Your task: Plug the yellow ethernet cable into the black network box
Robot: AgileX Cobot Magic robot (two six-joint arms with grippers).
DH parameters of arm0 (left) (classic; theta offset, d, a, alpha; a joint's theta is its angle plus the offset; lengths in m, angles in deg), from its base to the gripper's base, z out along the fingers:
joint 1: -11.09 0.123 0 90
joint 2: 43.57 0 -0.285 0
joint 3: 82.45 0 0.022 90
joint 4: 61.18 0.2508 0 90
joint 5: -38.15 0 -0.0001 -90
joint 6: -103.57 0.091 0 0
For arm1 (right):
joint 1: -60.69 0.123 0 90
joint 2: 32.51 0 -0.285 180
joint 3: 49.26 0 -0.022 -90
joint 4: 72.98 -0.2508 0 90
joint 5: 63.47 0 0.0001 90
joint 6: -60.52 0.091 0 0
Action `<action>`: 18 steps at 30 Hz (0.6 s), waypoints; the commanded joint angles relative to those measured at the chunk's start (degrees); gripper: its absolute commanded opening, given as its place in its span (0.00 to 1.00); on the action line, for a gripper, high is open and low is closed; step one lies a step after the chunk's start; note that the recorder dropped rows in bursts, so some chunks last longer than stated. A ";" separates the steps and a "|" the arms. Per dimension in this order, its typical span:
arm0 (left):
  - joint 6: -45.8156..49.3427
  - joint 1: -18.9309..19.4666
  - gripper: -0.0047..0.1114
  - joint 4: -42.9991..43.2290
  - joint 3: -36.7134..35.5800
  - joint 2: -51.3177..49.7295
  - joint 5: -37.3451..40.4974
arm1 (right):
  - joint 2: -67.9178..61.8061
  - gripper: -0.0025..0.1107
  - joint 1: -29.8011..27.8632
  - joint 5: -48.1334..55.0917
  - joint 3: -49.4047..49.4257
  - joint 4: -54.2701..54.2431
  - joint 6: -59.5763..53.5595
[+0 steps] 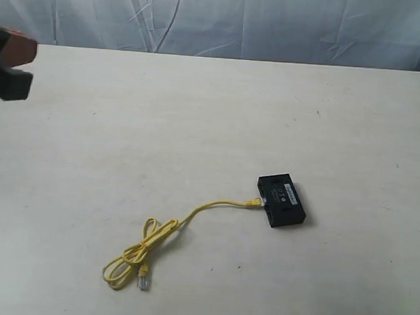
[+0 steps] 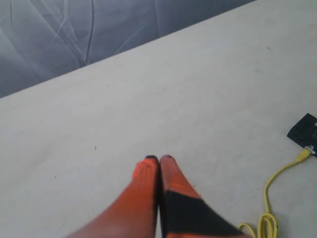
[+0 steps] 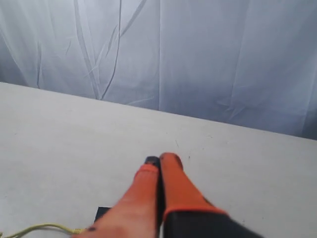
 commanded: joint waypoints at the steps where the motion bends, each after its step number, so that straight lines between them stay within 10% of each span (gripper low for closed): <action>1: -0.51 -0.06 0.04 0.15 -5.89 8.96 -3.20 | 6.97 0.02 0.05 0.74 2.25 0.62 0.06; 18: -0.51 -0.06 0.04 0.15 -6.74 14.75 1.71 | 12.42 0.02 0.05 1.72 2.15 0.09 0.06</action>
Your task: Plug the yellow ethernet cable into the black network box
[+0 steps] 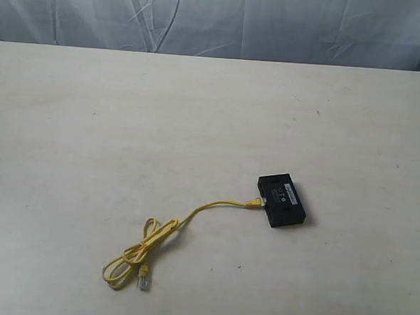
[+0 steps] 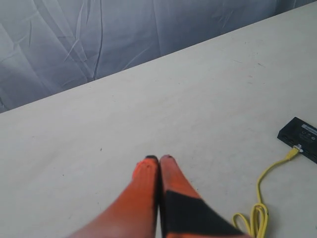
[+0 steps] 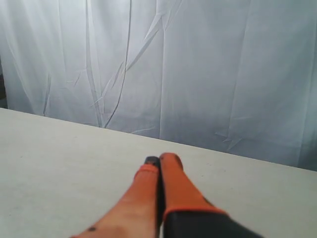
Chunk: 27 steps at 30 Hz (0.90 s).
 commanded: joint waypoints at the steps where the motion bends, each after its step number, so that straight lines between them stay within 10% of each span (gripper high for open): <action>1: -0.40 -0.06 0.04 0.15 -0.40 0.35 -0.21 | 0.27 0.02 0.05 -0.42 0.16 0.09 -0.04; 14: -0.40 -0.06 0.04 0.15 -0.40 0.35 -0.21 | 3.42 0.02 0.05 -5.65 13.05 -4.46 -0.04; 27: -0.40 -0.06 0.04 0.15 -0.40 0.34 -0.09 | 3.42 0.02 0.05 -5.74 16.30 13.47 18.57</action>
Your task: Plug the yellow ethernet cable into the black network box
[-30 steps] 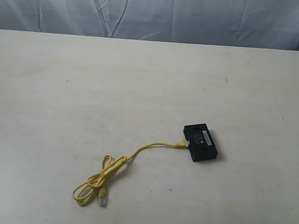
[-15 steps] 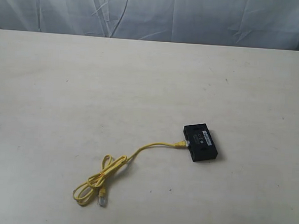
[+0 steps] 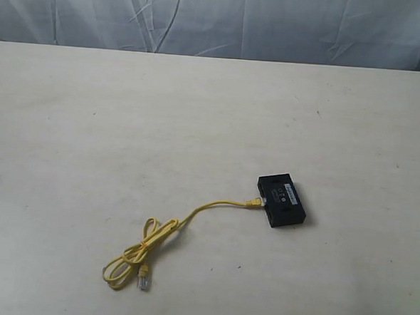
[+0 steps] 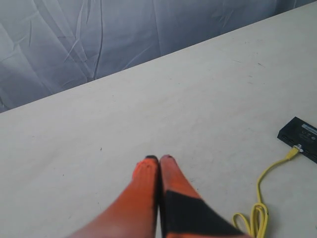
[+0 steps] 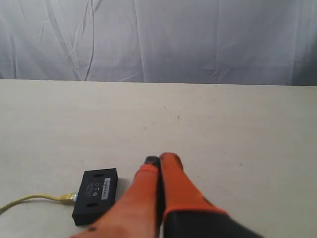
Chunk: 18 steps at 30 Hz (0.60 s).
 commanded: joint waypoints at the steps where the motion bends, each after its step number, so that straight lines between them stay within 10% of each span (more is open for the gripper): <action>1: -0.40 -0.06 0.04 0.15 -0.40 0.34 -0.13 | 0.32 0.02 0.05 -0.71 0.14 5.48 5.26; 18: -0.40 -0.06 0.04 0.15 -0.40 0.34 -0.13 | 0.32 0.02 0.05 -3.32 7.52 15.35 15.97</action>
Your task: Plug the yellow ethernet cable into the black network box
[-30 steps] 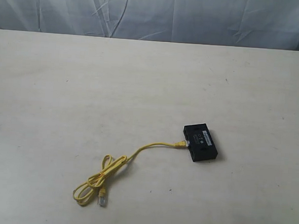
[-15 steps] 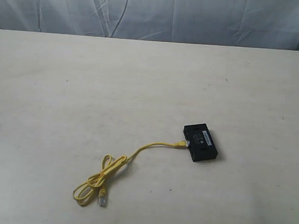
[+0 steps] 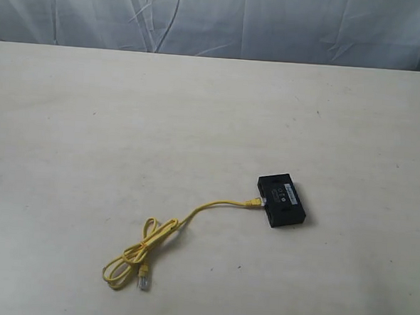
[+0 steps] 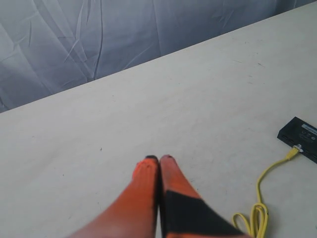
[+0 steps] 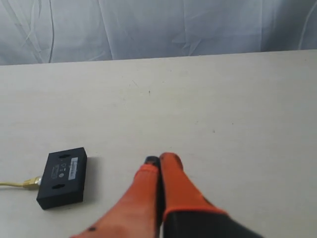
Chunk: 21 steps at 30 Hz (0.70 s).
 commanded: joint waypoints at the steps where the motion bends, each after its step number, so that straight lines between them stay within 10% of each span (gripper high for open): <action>1: -0.40 -0.06 0.04 0.15 -0.40 0.34 -0.13 | 0.32 0.02 0.05 -2.69 3.09 0.89 0.64; 21: -0.40 -0.06 0.04 0.83 -0.40 0.34 -0.12 | 0.32 0.02 0.05 -4.24 4.17 -0.23 0.54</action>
